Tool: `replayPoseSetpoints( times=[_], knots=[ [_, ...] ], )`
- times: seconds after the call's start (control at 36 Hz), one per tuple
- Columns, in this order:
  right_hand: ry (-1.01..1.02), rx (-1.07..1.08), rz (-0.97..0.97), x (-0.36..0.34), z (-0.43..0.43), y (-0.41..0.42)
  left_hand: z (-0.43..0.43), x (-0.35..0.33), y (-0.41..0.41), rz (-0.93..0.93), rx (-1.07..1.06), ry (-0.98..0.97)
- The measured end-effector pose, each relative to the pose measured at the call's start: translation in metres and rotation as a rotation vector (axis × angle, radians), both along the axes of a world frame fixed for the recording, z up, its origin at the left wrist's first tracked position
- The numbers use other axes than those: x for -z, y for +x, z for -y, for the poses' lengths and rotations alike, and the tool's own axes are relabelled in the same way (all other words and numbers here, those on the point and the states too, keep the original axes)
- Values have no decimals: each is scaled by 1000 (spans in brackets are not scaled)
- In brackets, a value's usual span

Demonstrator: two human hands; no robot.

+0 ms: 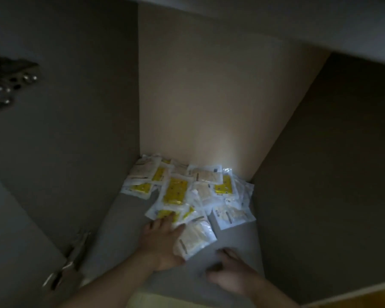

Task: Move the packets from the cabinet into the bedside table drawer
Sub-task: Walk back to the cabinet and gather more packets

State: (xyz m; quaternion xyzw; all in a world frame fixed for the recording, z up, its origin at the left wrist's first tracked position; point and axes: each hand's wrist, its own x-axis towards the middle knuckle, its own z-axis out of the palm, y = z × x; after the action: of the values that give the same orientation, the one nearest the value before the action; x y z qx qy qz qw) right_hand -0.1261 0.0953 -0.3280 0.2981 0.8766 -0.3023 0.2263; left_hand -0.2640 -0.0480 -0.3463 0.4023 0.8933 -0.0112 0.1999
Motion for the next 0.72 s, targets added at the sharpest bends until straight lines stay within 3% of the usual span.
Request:
replayPoseSetpoints(
  times=[0.22, 0.31, 0.47, 0.72],
  knots=[
    [21, 77, -12, 10, 9, 11, 26, 0, 14, -253, 10, 231],
    [63, 31, -14, 5, 14, 17, 18, -12, -8, -229, -40, 247],
    [-18, 109, -86, 7, 12, 21, -10, -5, -31, 202, -155, 31],
    [-236, 588, -362, 26, 29, 4, 5, 24, 41, 96, -70, 77]
  ],
)
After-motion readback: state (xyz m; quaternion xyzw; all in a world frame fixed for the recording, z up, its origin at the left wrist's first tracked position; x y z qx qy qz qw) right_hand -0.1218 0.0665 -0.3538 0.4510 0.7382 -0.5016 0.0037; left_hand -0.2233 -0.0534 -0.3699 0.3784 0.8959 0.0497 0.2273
